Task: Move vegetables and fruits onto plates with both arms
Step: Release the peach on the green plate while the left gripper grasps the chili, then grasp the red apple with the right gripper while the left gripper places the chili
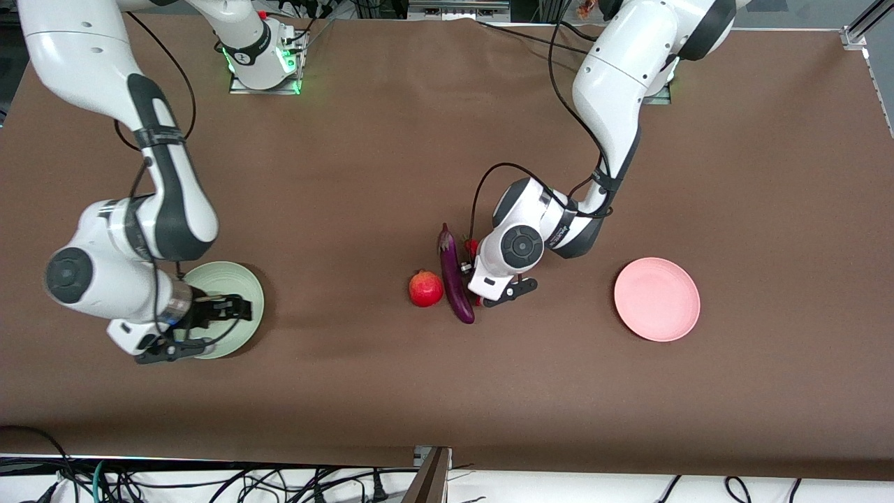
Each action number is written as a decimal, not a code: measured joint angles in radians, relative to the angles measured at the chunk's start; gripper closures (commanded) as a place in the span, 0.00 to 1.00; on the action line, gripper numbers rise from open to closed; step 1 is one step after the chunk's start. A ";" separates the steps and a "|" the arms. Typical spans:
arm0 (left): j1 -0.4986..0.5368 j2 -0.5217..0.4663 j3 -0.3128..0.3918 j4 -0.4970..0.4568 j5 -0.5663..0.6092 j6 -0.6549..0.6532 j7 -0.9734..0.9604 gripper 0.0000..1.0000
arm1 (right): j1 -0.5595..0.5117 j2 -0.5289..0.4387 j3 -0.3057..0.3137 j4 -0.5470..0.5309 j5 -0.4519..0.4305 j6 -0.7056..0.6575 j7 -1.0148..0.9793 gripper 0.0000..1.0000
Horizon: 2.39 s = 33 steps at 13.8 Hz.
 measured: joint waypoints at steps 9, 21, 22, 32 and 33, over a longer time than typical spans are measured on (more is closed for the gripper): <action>0.273 -0.058 0.022 0.023 0.041 -0.151 0.496 1.00 | 0.340 0.083 0.007 -0.001 0.000 0.221 0.638 0.00; 0.536 -0.095 0.022 -0.035 0.173 -0.256 0.941 1.00 | 0.476 0.179 0.003 -0.002 0.000 0.407 0.811 0.00; 0.536 -0.095 0.019 -0.041 0.173 -0.256 0.941 1.00 | 0.479 0.185 0.003 -0.002 -0.001 0.415 0.811 0.00; 0.535 -0.105 -0.001 -0.072 0.171 -0.285 0.934 0.00 | 0.476 0.208 -0.012 0.004 -0.089 0.450 0.807 0.76; 0.534 -0.117 -0.005 -0.065 0.163 -0.293 0.932 0.00 | 0.462 0.203 -0.020 0.013 -0.091 0.421 0.795 0.76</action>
